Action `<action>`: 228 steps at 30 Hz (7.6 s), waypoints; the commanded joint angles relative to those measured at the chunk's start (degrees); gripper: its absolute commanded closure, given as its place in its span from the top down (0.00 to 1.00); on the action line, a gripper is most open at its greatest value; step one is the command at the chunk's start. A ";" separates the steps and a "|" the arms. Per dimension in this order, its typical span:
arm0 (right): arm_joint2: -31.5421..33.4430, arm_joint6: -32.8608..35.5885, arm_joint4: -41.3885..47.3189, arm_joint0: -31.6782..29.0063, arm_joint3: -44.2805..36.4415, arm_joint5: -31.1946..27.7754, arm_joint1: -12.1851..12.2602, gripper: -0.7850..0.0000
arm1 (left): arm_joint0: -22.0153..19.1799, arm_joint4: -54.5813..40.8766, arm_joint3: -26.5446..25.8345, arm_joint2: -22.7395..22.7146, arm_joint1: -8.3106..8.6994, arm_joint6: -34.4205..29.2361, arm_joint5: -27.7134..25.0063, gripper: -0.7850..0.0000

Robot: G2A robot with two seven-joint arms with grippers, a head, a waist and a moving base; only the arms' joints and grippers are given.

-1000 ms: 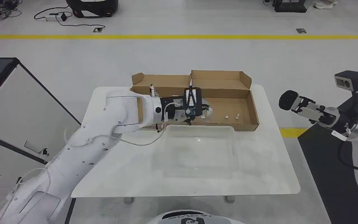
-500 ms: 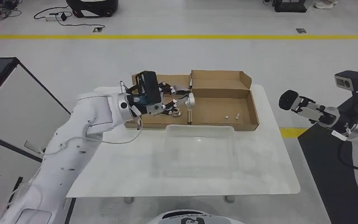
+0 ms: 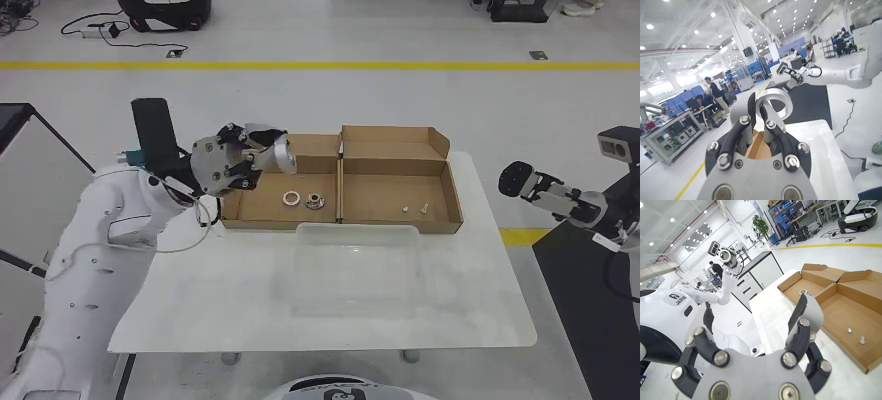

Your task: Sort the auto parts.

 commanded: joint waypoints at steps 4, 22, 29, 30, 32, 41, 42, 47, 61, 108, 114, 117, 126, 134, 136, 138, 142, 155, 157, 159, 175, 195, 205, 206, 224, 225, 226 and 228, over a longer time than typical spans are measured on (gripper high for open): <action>0.00 0.00 0.00 0.00 0.00 0.00 0.00 1.00 | 2.06 -3.92 -0.53 -3.41 0.01 5.19 -2.52 0.00; 0.00 0.00 0.00 0.00 0.00 0.00 0.00 1.00 | 9.33 -11.21 -3.72 -12.28 -0.11 12.83 -5.86 0.00; 0.00 0.00 0.00 0.00 0.00 0.00 0.00 1.00 | 10.78 -7.68 -4.27 -13.78 0.37 8.03 -5.86 0.00; 0.00 0.00 0.00 0.00 0.00 0.00 0.00 1.00 | 10.73 -6.52 -4.56 -14.07 0.45 6.96 -5.86 0.00; 0.00 0.00 0.00 0.00 0.00 0.00 0.00 1.00 | 11.18 -4.35 -4.62 -14.00 0.60 4.22 -5.86 0.00; 0.00 0.00 0.00 0.00 0.00 0.00 0.00 1.00 | 12.27 -6.18 -5.91 -13.83 0.42 4.21 -5.86 0.00; 0.00 0.00 0.00 0.00 0.00 0.00 0.00 1.00 | 12.29 -6.91 -6.19 -13.89 0.39 4.76 -5.86 0.00; 0.00 0.00 0.00 0.00 0.00 0.00 0.00 1.00 | 12.79 -12.09 -7.17 -13.83 0.27 8.51 -5.86 0.00; 0.00 0.00 0.00 0.00 0.00 0.00 0.00 1.00 | 12.64 -15.09 -8.60 -14.00 0.79 12.99 -5.86 0.00; 0.00 0.00 0.00 0.00 0.00 0.00 0.00 1.00 | 13.12 -9.15 -8.23 -11.71 2.39 8.13 -5.86 0.00; 0.00 0.00 0.00 0.00 0.00 0.00 0.00 1.00 | 13.14 -12.58 -9.31 -12.14 2.12 12.91 -5.86 0.00; 0.00 0.00 0.00 0.00 0.00 0.00 0.00 1.00 | 13.10 -12.80 -9.53 -12.35 2.07 14.31 -5.86 0.00; 0.00 0.00 0.00 0.00 0.00 0.00 0.00 1.00 | 13.72 -11.34 -10.22 -11.62 2.35 13.39 -5.86 0.00; 0.00 0.00 0.00 0.00 0.00 0.00 0.00 1.00 | 13.77 -6.38 -7.71 -8.40 2.53 5.46 -5.13 0.00; 0.00 0.00 0.00 0.00 0.00 0.00 0.00 1.00 | 13.03 -6.08 -7.13 -6.77 2.37 3.43 -3.78 0.00; 0.00 0.00 0.00 0.00 0.00 0.00 0.00 1.00 | 11.95 -5.74 -6.42 -4.96 2.13 2.22 -2.63 0.00; 0.00 0.00 0.00 0.00 0.00 0.00 0.00 1.00 | 8.27 -3.92 -4.90 -0.52 1.47 -0.68 0.46 0.00; 0.00 0.00 0.00 0.00 0.00 0.00 0.00 1.00 | -11.46 3.99 9.07 16.38 -2.43 -12.13 13.10 0.00; 0.00 0.00 0.00 0.00 0.00 0.00 0.00 1.00 | -14.27 6.30 11.86 18.46 -3.02 -14.65 14.34 0.00; 0.00 0.00 0.00 0.00 0.00 0.00 0.00 1.00 | -16.81 8.64 14.58 20.17 -3.51 -17.95 15.35 0.00; 0.00 0.00 0.00 0.00 0.00 0.00 0.00 1.00 | -25.53 22.57 31.55 30.43 -6.32 -42.72 20.69 0.00; 0.00 0.00 0.00 0.00 0.00 0.00 0.00 1.00 | -34.04 30.53 51.22 45.48 -14.73 -48.95 23.00 0.00; 0.00 0.00 0.00 0.00 0.00 0.00 0.00 1.00 | -35.31 31.24 61.57 48.12 -18.09 -46.83 23.16 0.00; 0.00 0.00 0.00 0.00 0.00 0.00 0.00 1.00 | -35.38 31.44 62.33 48.21 -18.29 -46.57 23.13 0.00; 0.00 0.00 0.00 0.00 0.00 0.00 0.00 1.00 | -34.80 33.50 70.38 48.03 -20.27 -42.93 22.58 0.00; 0.00 0.00 0.00 0.00 0.00 0.00 0.00 1.00 | -34.74 33.58 70.59 48.00 -20.35 -42.86 22.52 0.00; 0.00 0.00 0.00 0.00 0.00 0.00 0.00 1.00 | -34.73 33.70 70.77 47.96 -20.42 -42.82 22.46 0.00; 0.00 0.00 0.00 0.00 0.00 0.00 0.00 1.00 | -34.71 33.88 71.19 47.86 -20.55 -42.57 22.22 0.00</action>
